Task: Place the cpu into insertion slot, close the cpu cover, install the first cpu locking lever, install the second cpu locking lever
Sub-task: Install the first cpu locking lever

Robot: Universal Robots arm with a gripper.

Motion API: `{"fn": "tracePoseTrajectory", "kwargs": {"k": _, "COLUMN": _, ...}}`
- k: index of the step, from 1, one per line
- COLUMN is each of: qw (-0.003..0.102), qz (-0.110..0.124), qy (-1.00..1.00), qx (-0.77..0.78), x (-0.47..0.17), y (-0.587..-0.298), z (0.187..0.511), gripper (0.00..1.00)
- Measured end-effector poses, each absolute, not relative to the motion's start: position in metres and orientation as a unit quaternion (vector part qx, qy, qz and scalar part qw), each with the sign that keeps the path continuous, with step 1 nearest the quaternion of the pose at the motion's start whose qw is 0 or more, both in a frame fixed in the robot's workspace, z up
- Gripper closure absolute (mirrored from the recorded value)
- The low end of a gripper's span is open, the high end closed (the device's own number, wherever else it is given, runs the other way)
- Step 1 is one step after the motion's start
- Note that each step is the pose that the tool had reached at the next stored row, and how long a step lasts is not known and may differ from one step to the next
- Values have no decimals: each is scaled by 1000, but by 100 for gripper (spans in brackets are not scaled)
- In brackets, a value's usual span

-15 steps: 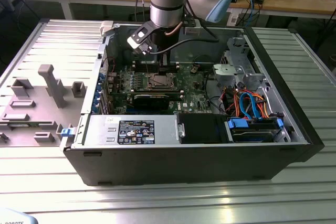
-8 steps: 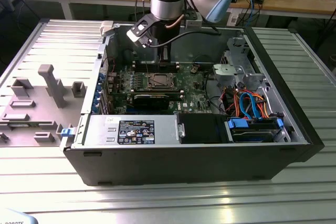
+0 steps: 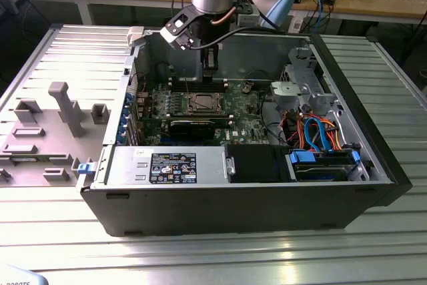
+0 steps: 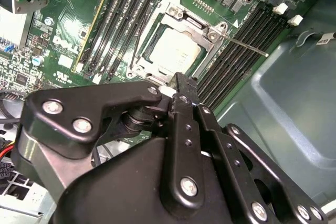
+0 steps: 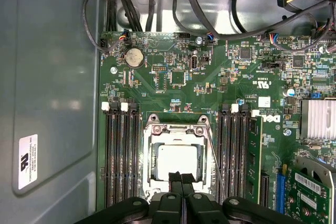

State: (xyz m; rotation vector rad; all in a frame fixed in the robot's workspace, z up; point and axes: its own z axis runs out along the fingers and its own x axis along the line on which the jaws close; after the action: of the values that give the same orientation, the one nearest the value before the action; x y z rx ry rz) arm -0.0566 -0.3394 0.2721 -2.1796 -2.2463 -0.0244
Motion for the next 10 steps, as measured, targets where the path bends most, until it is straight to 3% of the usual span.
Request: {"fn": "tracePoseTrajectory", "kwargs": {"k": 10, "qw": 6, "qz": -8, "qy": -719, "qx": -695, "x": -57, "y": -339, "z": 272, "gripper": 89}}
